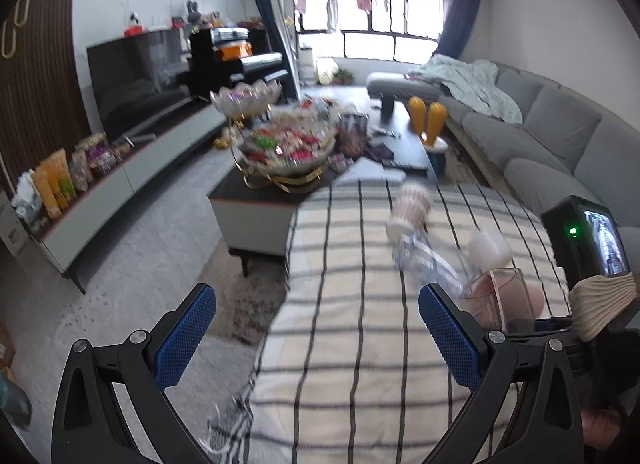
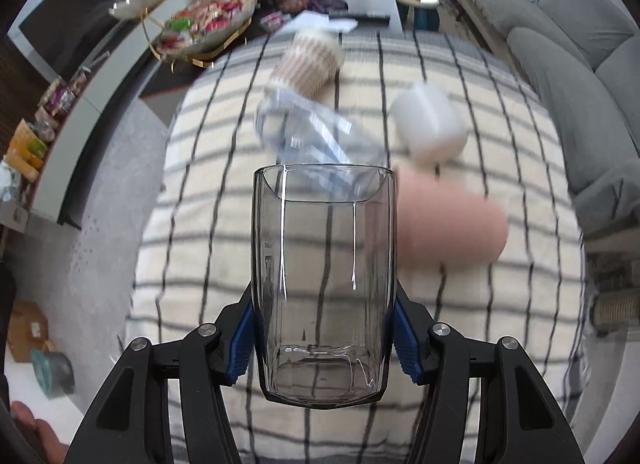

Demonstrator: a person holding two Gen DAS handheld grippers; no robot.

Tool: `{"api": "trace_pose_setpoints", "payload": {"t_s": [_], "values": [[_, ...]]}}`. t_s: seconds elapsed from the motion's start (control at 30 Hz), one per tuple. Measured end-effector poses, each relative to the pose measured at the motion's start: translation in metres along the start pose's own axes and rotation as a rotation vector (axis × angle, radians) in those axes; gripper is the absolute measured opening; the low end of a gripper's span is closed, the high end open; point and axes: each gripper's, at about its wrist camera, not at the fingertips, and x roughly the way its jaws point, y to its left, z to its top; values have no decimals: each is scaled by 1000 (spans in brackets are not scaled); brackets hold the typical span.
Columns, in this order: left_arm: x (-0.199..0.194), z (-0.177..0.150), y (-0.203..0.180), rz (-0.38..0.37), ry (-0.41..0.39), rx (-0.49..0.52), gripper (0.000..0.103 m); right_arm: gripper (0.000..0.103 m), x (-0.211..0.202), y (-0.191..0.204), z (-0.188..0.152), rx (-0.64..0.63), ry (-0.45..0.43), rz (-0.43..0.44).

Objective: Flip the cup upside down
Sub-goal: 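Lift the glass tumbler with the right gripper and carry it toward the table edge, then lower the tumbler onto the cloth and open the right gripper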

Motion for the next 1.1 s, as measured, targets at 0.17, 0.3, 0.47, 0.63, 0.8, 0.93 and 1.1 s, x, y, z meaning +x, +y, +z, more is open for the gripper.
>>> {"api": "trace_pose_setpoints", "payload": {"t_s": [0.17, 0.3, 0.47, 0.63, 0.8, 0.93, 1.1], "values": [[18, -28, 13, -22, 74, -5, 103, 58, 22, 8, -26, 15, 35, -22], [25, -42, 17, -26, 99, -4, 103, 58, 36, 12, -37, 26, 54, -45], [32, -53, 15, -32, 124, 10, 103, 58, 54, 9, -46, 45, 83, -70], [35, -58, 12, -33, 143, 19, 103, 58, 55, 13, -48, 26, 62, -93], [30, -56, 11, -18, 141, 25, 103, 63, 51, 15, -49, 29, 60, -72], [25, -53, 8, -6, 135, 34, 103, 76, 29, 13, -50, 15, -13, -64], [16, -54, -3, -3, 121, 44, 103, 76, -13, -4, -51, 23, -126, -31]]}}
